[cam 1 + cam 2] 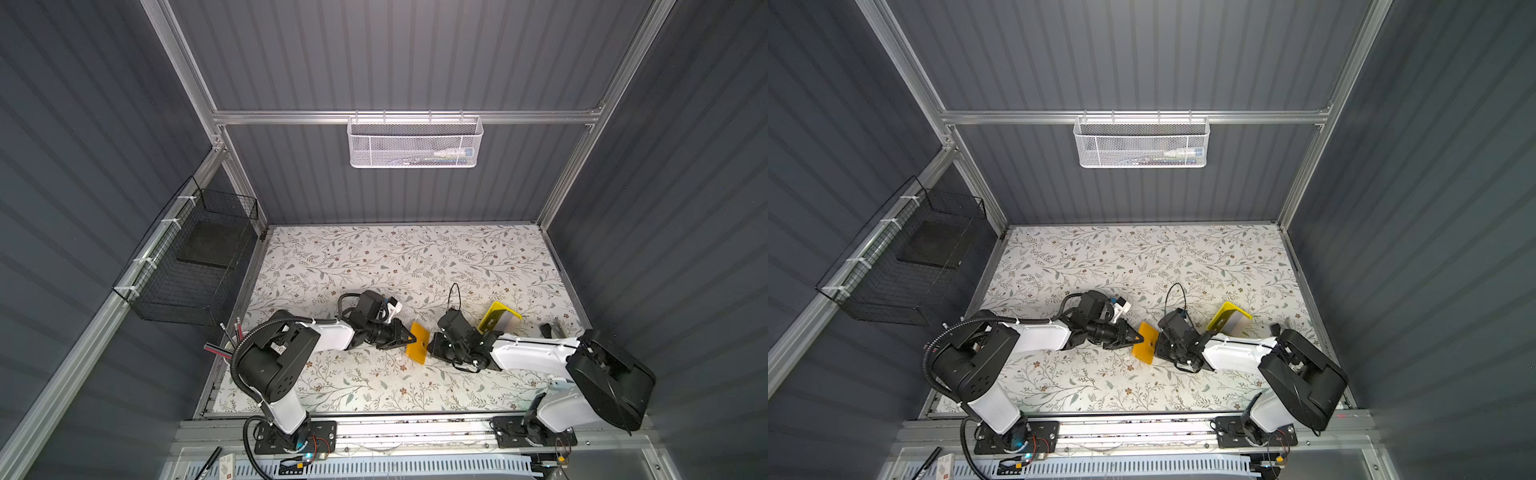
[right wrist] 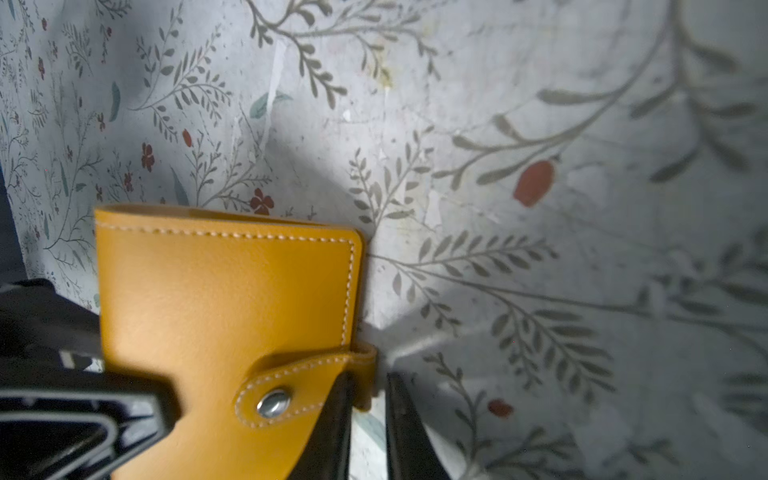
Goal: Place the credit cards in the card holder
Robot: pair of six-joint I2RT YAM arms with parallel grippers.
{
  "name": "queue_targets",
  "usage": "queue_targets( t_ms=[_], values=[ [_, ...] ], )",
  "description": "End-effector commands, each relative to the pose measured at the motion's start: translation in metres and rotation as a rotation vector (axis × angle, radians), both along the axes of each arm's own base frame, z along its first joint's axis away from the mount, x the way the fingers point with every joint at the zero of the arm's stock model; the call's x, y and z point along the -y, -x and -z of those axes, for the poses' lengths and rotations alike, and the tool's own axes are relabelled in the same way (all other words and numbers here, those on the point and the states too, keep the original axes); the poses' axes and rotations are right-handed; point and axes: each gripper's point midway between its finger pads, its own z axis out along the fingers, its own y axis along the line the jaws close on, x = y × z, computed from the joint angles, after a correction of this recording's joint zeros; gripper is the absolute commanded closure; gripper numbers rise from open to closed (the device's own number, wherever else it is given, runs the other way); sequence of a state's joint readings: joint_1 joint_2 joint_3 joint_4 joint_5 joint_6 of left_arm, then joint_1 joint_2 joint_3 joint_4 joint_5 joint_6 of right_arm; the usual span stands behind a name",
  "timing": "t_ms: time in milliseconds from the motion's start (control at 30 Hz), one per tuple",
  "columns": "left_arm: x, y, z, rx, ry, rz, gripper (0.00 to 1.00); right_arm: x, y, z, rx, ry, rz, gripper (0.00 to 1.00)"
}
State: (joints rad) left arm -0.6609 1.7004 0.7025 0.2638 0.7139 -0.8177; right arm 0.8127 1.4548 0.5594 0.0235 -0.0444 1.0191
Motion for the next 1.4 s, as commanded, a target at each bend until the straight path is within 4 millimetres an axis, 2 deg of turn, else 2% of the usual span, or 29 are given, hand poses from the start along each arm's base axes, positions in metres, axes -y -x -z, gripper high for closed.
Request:
queue_targets(
  t_ms=[0,200,367,567,833,1367],
  values=[
    [0.005,-0.002,-0.007,0.042,-0.008,0.017,0.85,0.013,0.006,-0.001,-0.004,0.061,-0.007,0.77],
    [0.001,-0.005,-0.011,0.113,-0.071,-0.007,0.92,0.012,0.003,-0.030,0.056,0.068,-0.027,0.73],
    [0.000,-0.012,-0.024,0.194,-0.105,-0.054,0.93,0.007,-0.001,-0.053,0.093,0.091,-0.051,0.71],
    [0.004,-0.013,-0.036,0.264,-0.130,-0.073,0.93,-0.007,-0.010,-0.067,0.113,0.092,-0.094,0.69],
    [0.009,-0.012,-0.041,0.290,-0.133,-0.077,0.93,-0.018,-0.015,-0.063,0.083,0.115,-0.126,0.65],
    [0.015,-0.010,-0.043,0.289,-0.117,-0.061,0.94,-0.026,-0.014,-0.047,0.048,0.120,-0.160,0.62]
  ],
)
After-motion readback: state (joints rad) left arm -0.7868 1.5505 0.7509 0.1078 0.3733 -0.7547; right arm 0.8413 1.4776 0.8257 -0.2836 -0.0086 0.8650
